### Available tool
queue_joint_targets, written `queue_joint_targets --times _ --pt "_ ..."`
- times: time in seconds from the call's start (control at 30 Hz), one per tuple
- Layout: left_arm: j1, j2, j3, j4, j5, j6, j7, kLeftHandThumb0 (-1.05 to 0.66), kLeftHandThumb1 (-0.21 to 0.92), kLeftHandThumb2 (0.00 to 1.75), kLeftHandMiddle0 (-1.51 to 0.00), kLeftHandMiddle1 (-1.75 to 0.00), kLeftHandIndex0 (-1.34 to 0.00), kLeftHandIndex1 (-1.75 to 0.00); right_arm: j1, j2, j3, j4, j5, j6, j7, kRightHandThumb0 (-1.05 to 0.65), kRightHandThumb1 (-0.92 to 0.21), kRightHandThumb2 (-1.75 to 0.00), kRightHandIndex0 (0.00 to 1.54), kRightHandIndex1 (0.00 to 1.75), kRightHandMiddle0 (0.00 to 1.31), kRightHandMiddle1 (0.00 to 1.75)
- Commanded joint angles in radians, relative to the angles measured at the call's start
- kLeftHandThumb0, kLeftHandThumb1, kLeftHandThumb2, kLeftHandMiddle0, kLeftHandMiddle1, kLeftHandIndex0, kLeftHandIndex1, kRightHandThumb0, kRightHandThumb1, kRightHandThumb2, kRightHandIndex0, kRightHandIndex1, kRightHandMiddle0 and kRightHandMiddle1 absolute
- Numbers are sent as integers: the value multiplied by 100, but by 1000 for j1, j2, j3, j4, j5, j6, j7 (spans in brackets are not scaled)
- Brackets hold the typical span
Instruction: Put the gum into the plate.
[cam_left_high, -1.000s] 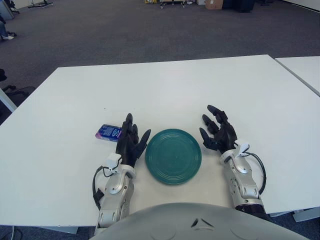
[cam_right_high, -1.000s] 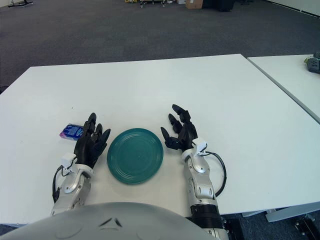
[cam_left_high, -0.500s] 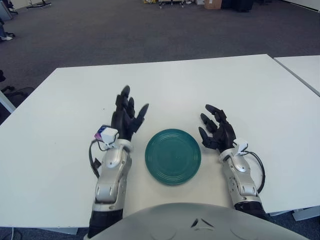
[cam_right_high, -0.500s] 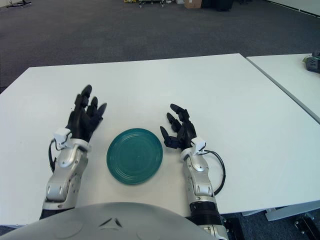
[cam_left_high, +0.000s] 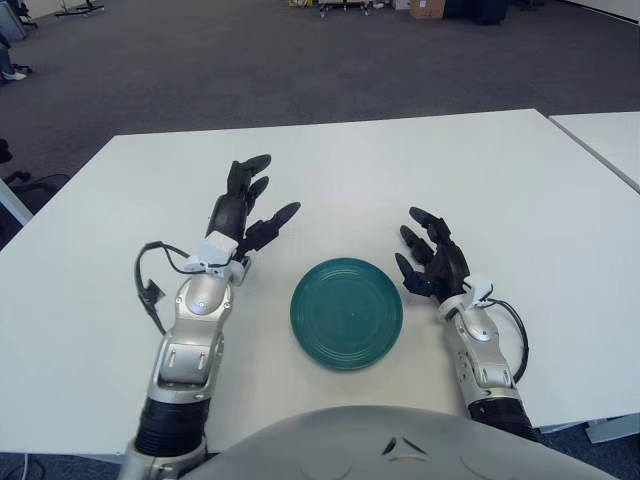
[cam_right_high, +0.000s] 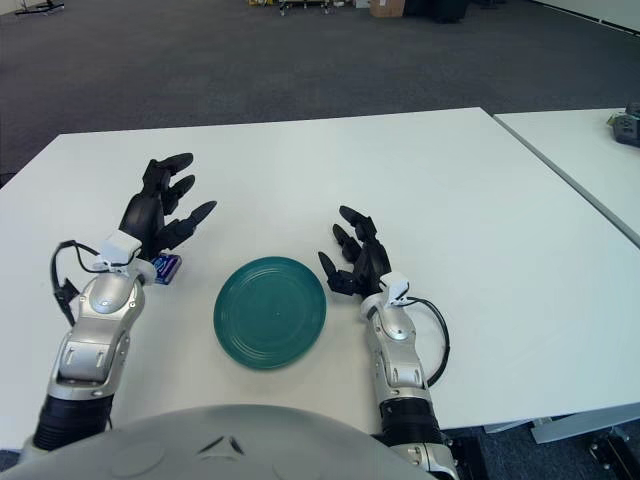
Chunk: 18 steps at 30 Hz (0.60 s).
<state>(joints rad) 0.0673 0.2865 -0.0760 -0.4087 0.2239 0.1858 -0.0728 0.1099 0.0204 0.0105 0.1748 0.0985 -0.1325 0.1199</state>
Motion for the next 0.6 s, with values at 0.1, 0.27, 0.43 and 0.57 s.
queue_joint_targets --times 0.1,0.27,0.43,0.57 --pt "-45 294 -66 218 237 -208 -99 -79 92 20 -33 -24 -4 -98 42 -7 -1 105 -1 45 13 -53 -48 -74 32 1 0 68" --pt "-70 381 -114 241 339 -244 -167 -79 92 25 -35 -20 -4 -99 38 -6 -8 114 7 43 19 -50 -47 -74 34 1 0 73" --pt "-95 453 -142 270 368 -280 -270 -78 92 25 -35 -15 -2 -100 40 -7 -8 116 -9 52 5 -55 -52 -70 34 1 0 70" --pt "-120 497 -153 303 377 -312 -343 -79 92 23 -33 -10 0 -97 40 -13 -6 114 -22 73 -10 -66 -70 -48 29 0 0 60"
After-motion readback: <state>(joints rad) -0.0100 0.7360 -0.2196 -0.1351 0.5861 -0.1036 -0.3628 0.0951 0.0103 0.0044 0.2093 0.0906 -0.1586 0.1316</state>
